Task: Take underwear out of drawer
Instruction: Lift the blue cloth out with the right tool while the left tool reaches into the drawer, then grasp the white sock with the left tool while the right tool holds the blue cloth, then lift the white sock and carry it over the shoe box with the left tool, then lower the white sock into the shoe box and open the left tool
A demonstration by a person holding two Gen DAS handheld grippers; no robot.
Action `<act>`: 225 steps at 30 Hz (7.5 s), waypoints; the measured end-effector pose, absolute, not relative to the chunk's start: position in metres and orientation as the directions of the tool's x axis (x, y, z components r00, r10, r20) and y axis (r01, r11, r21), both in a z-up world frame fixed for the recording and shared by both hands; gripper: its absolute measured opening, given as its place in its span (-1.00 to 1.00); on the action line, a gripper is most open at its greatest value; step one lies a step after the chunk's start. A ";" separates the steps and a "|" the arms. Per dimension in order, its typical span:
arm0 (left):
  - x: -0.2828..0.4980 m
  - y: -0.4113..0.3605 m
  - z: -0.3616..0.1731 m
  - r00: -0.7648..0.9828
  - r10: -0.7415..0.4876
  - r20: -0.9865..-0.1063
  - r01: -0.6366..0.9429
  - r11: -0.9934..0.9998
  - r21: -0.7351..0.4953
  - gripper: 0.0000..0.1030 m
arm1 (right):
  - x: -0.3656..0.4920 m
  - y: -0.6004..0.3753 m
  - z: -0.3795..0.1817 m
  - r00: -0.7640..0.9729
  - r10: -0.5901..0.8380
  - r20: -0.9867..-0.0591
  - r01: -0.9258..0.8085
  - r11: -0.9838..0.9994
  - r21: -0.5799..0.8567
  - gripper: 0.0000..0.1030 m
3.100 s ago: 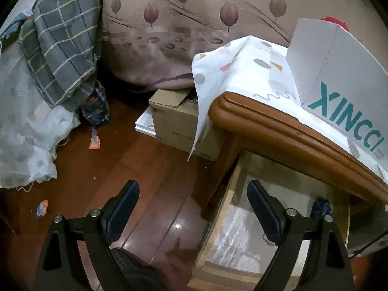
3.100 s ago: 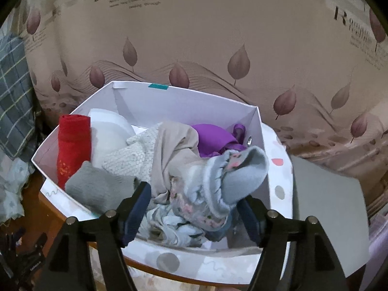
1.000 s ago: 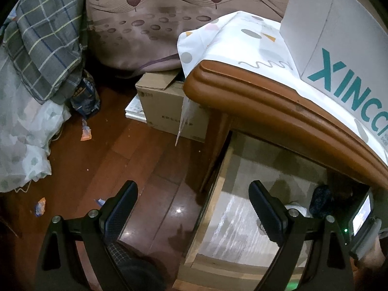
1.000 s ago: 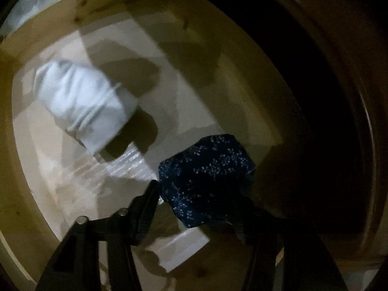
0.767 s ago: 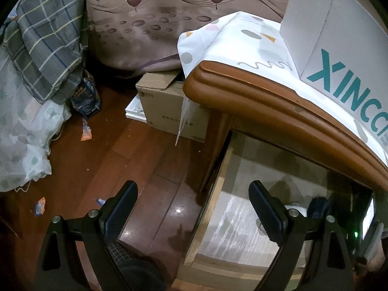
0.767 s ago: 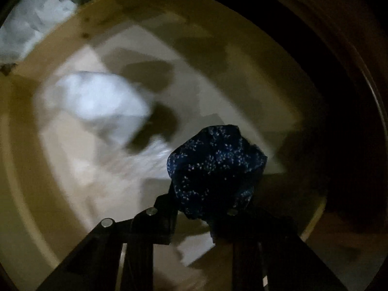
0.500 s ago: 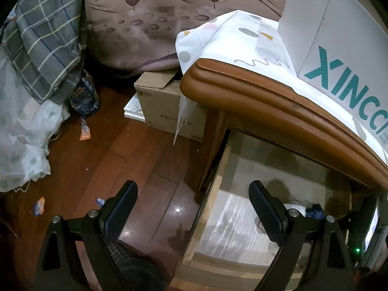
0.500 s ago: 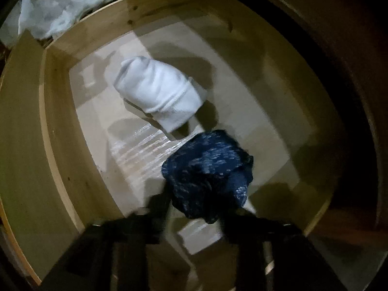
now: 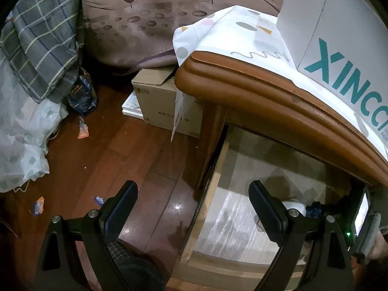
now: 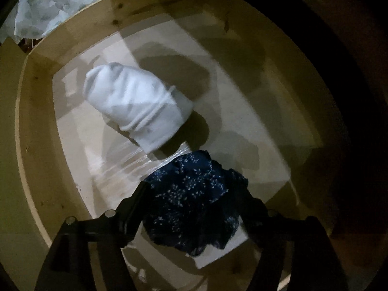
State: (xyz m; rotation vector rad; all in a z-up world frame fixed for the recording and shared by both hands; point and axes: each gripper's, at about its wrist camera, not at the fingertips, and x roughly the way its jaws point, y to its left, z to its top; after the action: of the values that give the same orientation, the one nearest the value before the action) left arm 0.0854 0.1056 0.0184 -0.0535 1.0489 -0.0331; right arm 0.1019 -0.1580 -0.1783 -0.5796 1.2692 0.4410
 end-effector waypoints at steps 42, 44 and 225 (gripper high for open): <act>0.075 0.093 0.012 0.486 -0.049 -0.872 0.042 0.999 -0.033 0.77 | 0.006 -0.159 -0.053 0.453 -0.006 -0.891 -0.356 0.915 -0.188 -0.31; 0.073 0.088 0.010 0.490 -0.044 -0.871 0.059 0.998 -0.018 0.77 | -0.004 -0.169 -0.041 0.501 -0.006 -0.865 -0.251 0.956 -0.152 -0.31; 0.143 -0.046 0.209 0.612 -0.285 -0.738 0.397 0.917 -0.025 0.59 | -0.064 -0.295 0.012 0.723 -0.214 -0.657 0.386 0.914 0.127 -0.30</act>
State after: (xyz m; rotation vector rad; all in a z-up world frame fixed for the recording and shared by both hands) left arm 0.1427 -0.0462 0.2094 0.1469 0.8236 -0.3951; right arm -0.0640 -0.2948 0.0115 0.2640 0.6879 -0.3359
